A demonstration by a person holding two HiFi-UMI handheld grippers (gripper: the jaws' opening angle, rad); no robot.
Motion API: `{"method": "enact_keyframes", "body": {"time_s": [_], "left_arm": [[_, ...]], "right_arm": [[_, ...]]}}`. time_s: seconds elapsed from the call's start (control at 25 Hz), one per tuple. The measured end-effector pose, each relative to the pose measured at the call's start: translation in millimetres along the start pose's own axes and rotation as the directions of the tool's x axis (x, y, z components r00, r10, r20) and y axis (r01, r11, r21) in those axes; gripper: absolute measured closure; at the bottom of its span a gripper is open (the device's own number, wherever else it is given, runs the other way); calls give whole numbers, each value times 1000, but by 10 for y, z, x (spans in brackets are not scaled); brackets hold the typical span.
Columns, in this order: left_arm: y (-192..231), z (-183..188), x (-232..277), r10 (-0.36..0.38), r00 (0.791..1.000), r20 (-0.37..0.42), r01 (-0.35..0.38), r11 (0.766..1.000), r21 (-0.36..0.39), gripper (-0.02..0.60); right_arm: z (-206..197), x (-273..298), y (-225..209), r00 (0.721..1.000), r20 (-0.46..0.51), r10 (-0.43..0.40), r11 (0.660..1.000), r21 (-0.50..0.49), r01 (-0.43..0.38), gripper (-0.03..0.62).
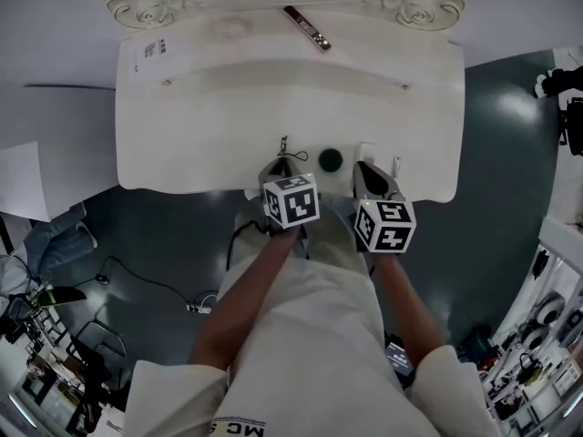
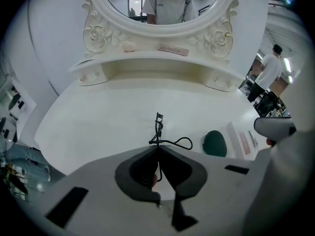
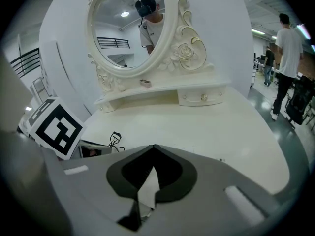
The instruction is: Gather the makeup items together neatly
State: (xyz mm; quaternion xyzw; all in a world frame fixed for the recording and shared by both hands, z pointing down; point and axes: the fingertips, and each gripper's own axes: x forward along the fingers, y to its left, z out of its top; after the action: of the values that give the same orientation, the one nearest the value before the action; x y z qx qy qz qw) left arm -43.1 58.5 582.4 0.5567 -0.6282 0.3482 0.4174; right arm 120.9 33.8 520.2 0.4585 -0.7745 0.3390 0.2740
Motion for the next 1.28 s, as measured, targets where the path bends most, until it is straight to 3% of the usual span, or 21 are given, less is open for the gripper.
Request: {"method": "enact_keyframes", "body": {"time_s": [1.28], "left_arm": [[-19, -83, -6, -16, 1000, -9, 16, 1000, 2, 561]], "right_arm": [[59, 41, 68, 1000, 6, 9, 1000, -11, -9, 592]]}}
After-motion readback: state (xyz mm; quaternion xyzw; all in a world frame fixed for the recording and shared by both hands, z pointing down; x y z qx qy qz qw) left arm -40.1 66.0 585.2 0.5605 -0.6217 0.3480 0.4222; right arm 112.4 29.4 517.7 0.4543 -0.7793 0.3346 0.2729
